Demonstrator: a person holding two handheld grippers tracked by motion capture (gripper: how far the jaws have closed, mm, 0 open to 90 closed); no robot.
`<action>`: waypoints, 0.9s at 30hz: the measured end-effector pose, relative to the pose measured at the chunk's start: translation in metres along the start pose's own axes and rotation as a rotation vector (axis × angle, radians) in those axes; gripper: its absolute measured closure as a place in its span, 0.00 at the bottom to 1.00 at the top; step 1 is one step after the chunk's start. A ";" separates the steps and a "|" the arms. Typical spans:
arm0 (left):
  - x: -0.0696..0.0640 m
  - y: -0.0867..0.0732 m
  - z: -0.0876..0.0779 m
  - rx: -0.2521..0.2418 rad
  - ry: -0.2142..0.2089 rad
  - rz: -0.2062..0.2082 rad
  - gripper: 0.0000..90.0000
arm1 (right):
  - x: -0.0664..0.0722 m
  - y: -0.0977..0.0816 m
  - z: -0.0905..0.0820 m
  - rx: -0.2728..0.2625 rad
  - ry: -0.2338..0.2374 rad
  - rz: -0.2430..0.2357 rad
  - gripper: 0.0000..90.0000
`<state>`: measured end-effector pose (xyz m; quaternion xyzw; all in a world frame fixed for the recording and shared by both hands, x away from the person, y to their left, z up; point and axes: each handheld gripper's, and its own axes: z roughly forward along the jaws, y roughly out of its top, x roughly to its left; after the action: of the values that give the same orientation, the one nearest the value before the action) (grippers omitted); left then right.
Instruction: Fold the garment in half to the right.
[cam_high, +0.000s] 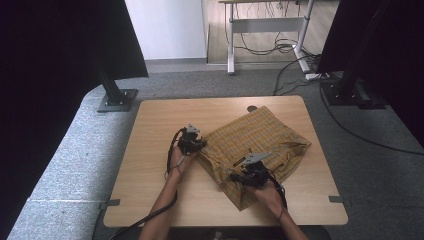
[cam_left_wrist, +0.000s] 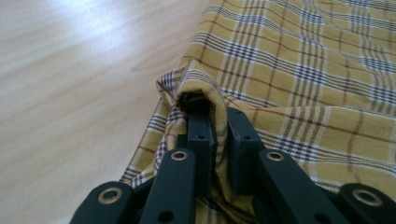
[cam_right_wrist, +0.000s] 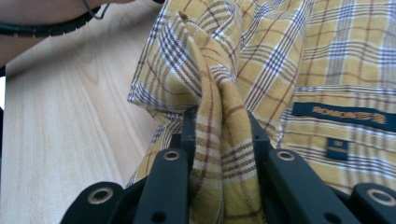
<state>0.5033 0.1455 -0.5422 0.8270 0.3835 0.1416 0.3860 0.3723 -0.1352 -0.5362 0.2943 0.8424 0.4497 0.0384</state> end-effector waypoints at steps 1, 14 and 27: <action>0.002 -0.003 -0.003 -0.002 -0.009 -0.007 0.90 | 0.003 0.000 0.001 0.005 0.000 -0.002 0.84; 0.027 -0.044 -0.052 0.006 -0.013 -0.054 0.90 | 0.054 0.015 0.038 0.037 0.084 -0.075 0.84; 0.041 -0.067 -0.087 0.013 -0.010 -0.066 0.91 | 0.089 0.029 0.063 0.042 0.172 -0.100 0.84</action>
<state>0.4491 0.2500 -0.5371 0.8169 0.4097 0.1222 0.3871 0.3333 -0.0290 -0.5332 0.2127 0.8656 0.4530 -0.0179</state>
